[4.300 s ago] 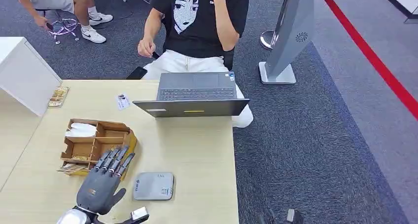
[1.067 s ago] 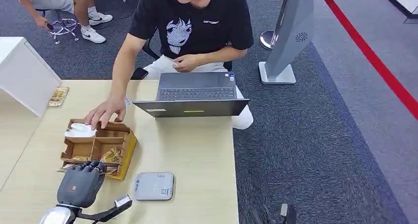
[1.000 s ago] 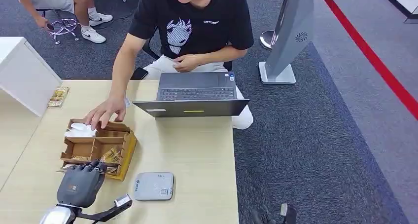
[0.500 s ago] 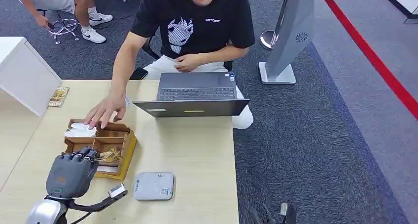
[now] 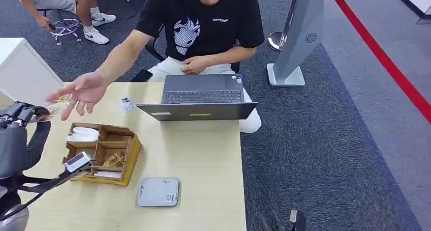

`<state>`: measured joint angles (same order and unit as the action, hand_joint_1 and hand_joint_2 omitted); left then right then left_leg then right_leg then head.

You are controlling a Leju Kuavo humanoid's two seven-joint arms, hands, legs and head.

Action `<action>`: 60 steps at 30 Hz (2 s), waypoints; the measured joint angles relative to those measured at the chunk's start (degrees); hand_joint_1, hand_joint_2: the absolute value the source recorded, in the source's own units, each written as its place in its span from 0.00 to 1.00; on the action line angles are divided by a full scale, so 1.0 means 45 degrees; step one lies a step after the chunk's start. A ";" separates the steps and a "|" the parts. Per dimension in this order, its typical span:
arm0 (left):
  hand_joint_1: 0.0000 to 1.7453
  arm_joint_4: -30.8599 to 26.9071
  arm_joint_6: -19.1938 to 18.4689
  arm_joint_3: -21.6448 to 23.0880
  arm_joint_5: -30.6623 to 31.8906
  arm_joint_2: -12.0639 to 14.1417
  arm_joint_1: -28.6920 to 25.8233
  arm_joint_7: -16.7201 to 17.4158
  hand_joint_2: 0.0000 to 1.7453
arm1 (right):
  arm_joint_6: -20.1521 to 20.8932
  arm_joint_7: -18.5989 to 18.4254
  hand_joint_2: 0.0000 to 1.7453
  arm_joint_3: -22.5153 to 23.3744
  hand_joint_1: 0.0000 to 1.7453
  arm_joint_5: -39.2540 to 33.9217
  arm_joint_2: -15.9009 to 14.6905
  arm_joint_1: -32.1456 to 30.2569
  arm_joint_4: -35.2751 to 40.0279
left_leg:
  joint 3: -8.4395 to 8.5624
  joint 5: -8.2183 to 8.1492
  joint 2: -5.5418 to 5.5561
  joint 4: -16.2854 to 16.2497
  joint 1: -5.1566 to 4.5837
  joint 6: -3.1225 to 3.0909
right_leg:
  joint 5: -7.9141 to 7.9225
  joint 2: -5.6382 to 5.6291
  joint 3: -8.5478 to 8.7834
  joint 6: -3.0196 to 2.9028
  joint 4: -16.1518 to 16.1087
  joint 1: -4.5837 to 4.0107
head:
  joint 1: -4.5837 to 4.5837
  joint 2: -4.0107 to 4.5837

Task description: Pass the card to the sensor for recognition and then transmit it.

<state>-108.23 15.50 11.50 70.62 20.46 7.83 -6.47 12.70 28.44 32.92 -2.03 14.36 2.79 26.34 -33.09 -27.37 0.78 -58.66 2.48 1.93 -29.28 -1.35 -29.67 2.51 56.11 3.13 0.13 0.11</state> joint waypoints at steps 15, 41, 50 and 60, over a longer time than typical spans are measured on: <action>1.00 0.1447 -0.0311 -0.1243 -0.0403 0.0418 0.0142 0.0486 1.00 | 0.0146 -0.0039 1.00 -0.0053 0.00 0.0049 0.0000 0.0013 -0.0005 | -0.0004 0.0000 -0.0002 0.0001 0.0000 0.0000 | 0.0000 -0.0001 0.0000 0.0000 0.0000 0.0000 | 0.0000 0.0000; 0.30 0.1845 -0.0277 -0.1394 -0.0355 0.0379 0.0193 0.0384 1.00 | 0.0131 -0.0034 1.00 -0.0058 0.00 0.0000 0.0000 0.0014 -0.0005 | -0.0005 -0.0004 -0.0013 0.0001 0.0000 0.0002 | -0.0001 -0.0009 -0.0013 -0.0001 0.0000 0.0000 | 0.0000 0.0000; 0.00 0.1855 -0.0277 -0.1394 -0.0437 0.0311 0.0199 0.0321 1.00 | 0.0126 -0.0039 1.00 -0.0058 0.00 -0.0015 -0.0005 0.0014 -0.0005 | -0.0005 -0.0003 -0.0014 0.0001 0.0000 0.0001 | 0.0000 -0.0009 -0.0012 0.0000 0.0000 0.0000 | 0.0000 0.0000; 0.00 0.1855 0.0135 -0.1404 -0.0505 0.0166 0.0046 0.0151 1.00 | 0.0102 -0.0034 1.00 -0.0058 0.00 -0.0155 -0.0005 0.0013 -0.0005 | -0.0005 -0.0003 -0.0012 0.0001 0.0000 0.0001 | 0.0001 -0.0008 -0.0008 -0.0001 0.0001 0.0000 | 0.0000 0.0000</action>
<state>-99.89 16.10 5.18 68.35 21.20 8.03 -5.79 13.16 28.28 32.65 -2.73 14.34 2.85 26.32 -33.11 -27.38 0.73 -58.65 2.48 1.94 -29.28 -1.39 -29.71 2.51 56.11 3.13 0.13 0.11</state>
